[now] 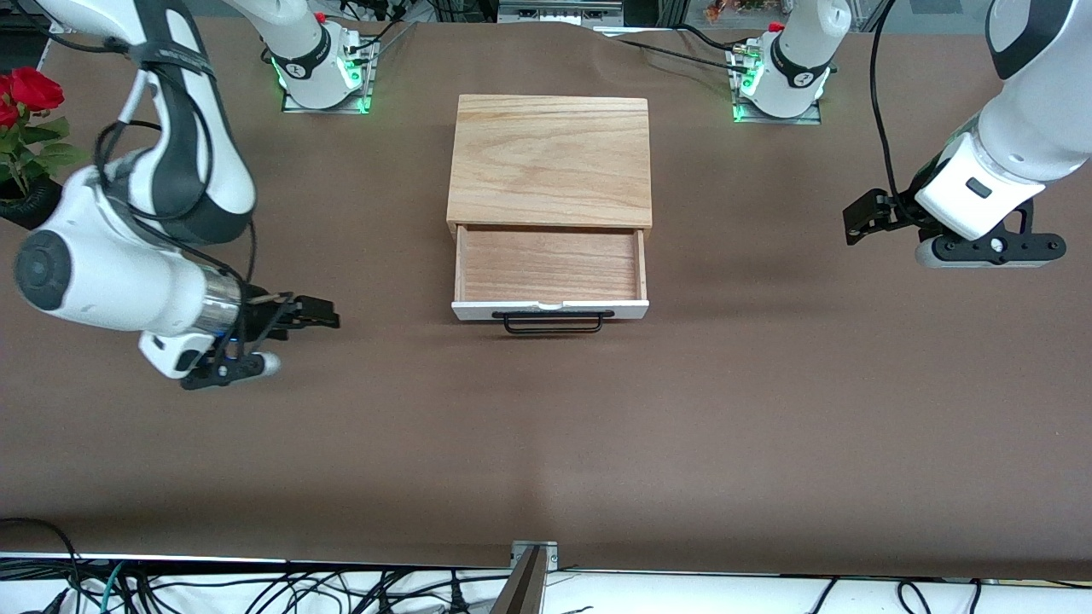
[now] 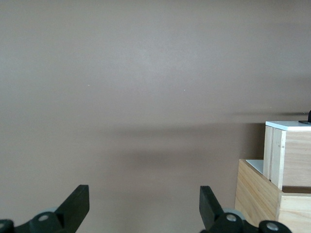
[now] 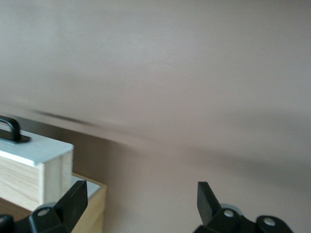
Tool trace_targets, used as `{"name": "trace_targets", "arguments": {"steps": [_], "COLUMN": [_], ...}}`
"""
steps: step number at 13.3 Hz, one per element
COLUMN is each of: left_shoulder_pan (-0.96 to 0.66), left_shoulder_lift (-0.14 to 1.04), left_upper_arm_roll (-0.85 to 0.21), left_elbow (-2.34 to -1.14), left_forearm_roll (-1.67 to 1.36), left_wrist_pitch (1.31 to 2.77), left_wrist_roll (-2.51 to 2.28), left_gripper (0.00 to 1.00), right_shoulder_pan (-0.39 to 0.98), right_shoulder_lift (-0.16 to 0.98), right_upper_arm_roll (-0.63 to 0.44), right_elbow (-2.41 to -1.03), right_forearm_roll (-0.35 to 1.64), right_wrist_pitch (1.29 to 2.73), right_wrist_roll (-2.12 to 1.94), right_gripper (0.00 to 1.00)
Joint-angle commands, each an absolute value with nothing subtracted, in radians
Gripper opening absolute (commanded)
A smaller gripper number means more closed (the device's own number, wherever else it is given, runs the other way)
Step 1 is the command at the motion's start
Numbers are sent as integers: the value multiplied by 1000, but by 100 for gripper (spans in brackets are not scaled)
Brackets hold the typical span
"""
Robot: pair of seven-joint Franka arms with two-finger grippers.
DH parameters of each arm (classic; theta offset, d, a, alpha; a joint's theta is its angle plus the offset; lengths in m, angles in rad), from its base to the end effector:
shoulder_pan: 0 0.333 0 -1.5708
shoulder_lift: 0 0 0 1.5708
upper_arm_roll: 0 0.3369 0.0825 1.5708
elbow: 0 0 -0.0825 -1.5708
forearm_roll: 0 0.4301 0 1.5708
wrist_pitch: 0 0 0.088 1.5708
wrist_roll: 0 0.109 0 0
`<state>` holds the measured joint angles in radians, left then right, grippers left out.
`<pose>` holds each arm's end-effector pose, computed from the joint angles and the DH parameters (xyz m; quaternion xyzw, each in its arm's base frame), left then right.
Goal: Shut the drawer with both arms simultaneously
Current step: 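Move the right gripper and the left gripper toward the drawer front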
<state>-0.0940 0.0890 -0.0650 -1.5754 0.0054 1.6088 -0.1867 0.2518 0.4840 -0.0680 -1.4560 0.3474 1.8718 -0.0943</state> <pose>0.6222 -0.0975 0.5896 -0.9995 -0.0137 0.0273 0.0046 0.7236 0.1697 0.4040 -0.9849 -0.0839 0.0394 0.1459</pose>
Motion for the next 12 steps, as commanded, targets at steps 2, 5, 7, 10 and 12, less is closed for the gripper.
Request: {"name": "trace_targets", "arguments": {"steps": [2,5,7,10,12], "left_shoulder_pan": [-110,-130,-130,-130,-130], "left_shoulder_lift": [133,164,192,228,270], "left_upper_arm_roll": [-101,-109,-115,-127,-164], "left_elbow": [-1526,-1520,-1522,-1532,-1537], "left_forearm_roll": [23,-50,-119,-222,-259], "left_wrist_pitch": [1605,1650,1689,1733,1791], "left_wrist_roll": [-181,-183,-183,-183,-183], "left_gripper": [100,100,100,100,100], "right_shoulder_pan": [308,359,385,411,431], "right_shoulder_lift": [514,546,569,597,612], "right_upper_arm_roll": [-75,-75,-75,-75,-75], "right_elbow": [-1454,-1454,-1454,-1454,-1454], "right_forearm_roll": [409,410,417,458,480], "right_wrist_pitch": [1952,2019,2045,2078,2106], "right_wrist_roll": [-94,-92,-92,-92,-94], "right_gripper": [100,100,100,100,100]}}
